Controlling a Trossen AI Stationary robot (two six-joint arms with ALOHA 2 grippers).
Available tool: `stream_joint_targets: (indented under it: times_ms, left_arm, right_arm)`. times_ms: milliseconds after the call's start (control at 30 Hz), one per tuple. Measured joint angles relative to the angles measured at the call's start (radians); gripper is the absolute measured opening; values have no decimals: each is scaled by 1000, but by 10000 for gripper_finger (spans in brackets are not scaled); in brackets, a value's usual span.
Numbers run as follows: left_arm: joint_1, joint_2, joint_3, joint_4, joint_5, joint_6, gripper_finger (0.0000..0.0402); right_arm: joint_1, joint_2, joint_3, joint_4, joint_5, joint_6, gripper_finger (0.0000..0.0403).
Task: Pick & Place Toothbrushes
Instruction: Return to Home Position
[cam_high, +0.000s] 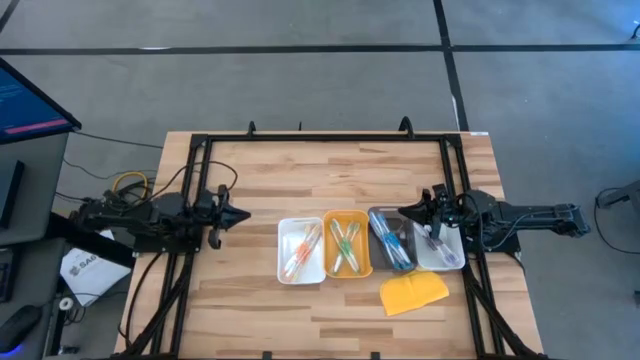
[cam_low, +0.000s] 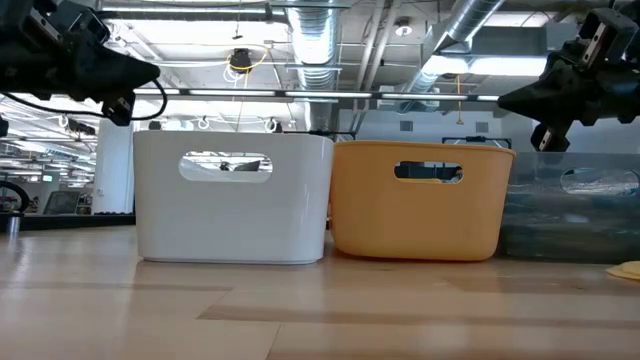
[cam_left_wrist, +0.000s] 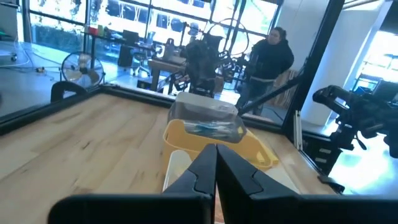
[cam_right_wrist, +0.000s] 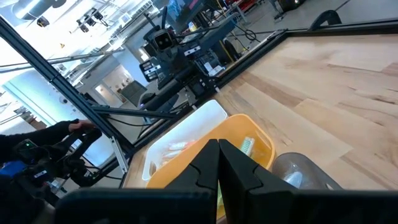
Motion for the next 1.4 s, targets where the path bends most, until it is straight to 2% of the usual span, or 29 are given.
stream_joint_targets:
  times_ms: [800, 867, 1200, 1400]
  left_arm:
    - [0, 0, 0, 7, 0, 0, 3]
    - [0, 0, 0, 7, 0, 0, 3]
    - [0, 0, 0, 8, 0, 0, 3]
    - [0, 0, 0, 9, 0, 0, 3]
  right_arm:
    - [0, 0, 0, 0, 0, -5, 0]
    - [0, 0, 0, 0, 0, -64, 0]
    - [0, 0, 0, 5, 2, -597, 0]
    - [0, 0, 0, 6, 3, -708, 0]
